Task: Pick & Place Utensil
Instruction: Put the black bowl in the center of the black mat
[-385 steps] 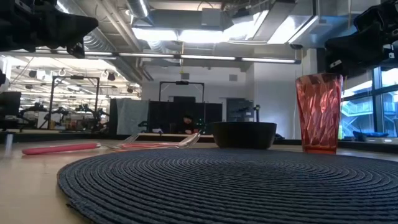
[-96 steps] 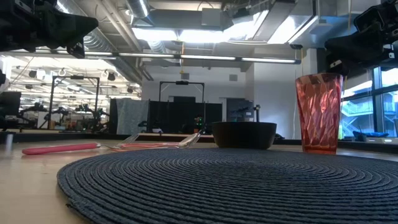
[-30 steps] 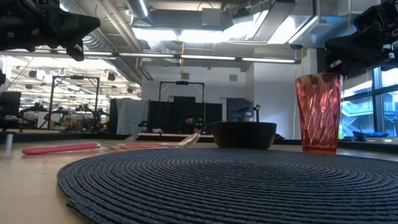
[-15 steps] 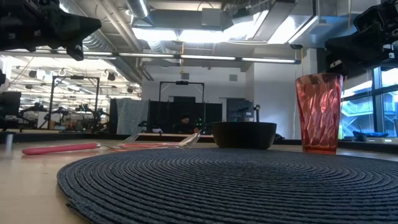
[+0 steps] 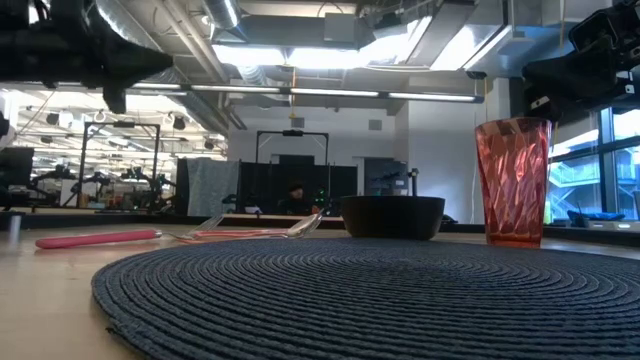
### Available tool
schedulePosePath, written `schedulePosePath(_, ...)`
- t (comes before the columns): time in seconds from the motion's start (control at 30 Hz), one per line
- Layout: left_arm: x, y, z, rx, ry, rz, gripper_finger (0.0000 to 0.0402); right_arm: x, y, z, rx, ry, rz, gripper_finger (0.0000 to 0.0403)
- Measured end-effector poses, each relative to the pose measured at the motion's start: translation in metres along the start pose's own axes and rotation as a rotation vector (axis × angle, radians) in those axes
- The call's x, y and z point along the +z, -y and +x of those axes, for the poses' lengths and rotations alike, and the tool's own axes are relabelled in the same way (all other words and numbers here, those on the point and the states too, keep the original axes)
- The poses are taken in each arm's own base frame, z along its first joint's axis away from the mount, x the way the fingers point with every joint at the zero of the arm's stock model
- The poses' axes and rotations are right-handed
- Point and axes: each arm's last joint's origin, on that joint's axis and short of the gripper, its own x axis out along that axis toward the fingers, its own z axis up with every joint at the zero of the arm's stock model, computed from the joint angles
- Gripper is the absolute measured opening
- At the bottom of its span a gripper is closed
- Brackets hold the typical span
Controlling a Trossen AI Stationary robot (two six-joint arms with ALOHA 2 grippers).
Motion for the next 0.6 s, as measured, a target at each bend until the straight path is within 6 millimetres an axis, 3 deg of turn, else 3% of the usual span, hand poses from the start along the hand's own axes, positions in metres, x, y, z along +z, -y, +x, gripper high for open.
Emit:
schedulePosePath(0.17, 0.014, 0.009, 0.013, 0.051, -0.064, 0.018, 0.0003, 0.000, 0.000, 0.000, 0.000, 0.000, 0.000, 0.0023)
schedulePosePath(0.3, 0.035, 0.023, 0.041, 0.150, -0.117, 0.089, 0.0003, 0.000, 0.000, 0.000, 0.000, 0.001, 0.000, 0.0023)
schedulePosePath(0.43, 0.059, 0.044, 0.092, 0.195, -0.212, 0.213, 0.0004, 0.000, 0.000, 0.000, 0.000, 0.000, 0.000, 0.0023)
schedulePosePath(0.6, 0.071, 0.060, 0.180, 0.184, -0.465, 0.419, 0.0003, 0.000, 0.000, 0.000, 0.000, 0.001, 0.000, 0.0023)
